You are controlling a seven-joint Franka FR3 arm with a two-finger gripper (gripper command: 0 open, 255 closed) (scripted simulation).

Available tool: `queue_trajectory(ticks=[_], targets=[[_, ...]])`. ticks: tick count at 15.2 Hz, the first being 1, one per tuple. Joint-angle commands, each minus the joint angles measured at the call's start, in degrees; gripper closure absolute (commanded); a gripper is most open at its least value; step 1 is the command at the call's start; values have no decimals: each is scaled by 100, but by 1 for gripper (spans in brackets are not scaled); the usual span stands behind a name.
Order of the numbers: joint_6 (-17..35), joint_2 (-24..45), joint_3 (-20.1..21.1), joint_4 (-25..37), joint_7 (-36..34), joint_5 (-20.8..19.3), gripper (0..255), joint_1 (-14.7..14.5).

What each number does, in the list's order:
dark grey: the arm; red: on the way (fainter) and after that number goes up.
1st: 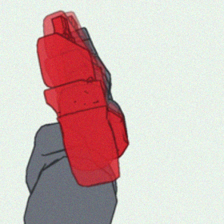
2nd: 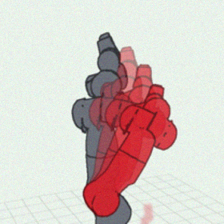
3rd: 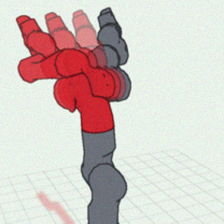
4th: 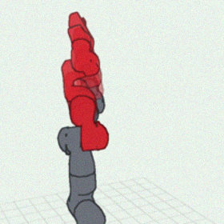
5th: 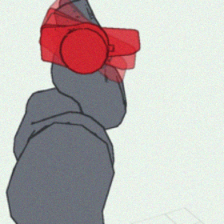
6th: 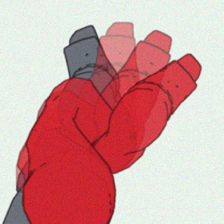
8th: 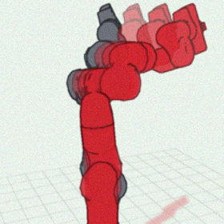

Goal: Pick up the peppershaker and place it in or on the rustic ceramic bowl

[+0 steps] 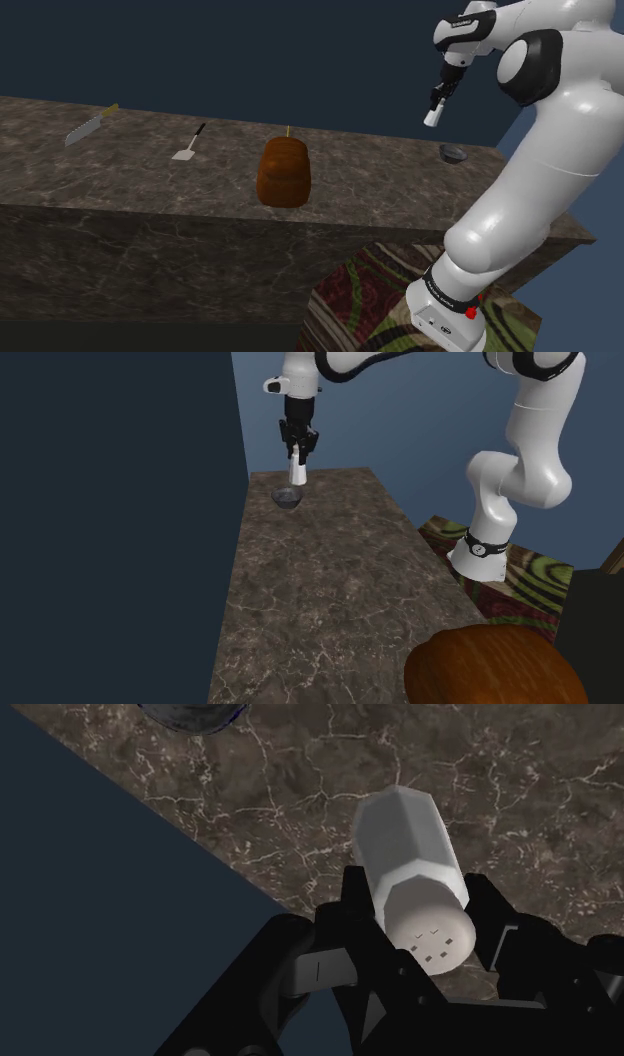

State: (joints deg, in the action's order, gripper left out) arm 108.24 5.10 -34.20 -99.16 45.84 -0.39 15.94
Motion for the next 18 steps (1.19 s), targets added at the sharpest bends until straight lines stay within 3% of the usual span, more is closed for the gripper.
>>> queue_trajectory(ticks=[1, 9, 17, 18], targets=[[-19, 197, -121, 193, 345, 154, 255, 187], [-384, 1199, -434, 1374, 1653, 930, 255, 1171], [-1146, 2569, -383, 3330, 2666, 1804, 255, 2626], [-1055, 2549, -380, 3217, 2670, 1793, 255, 2598]])
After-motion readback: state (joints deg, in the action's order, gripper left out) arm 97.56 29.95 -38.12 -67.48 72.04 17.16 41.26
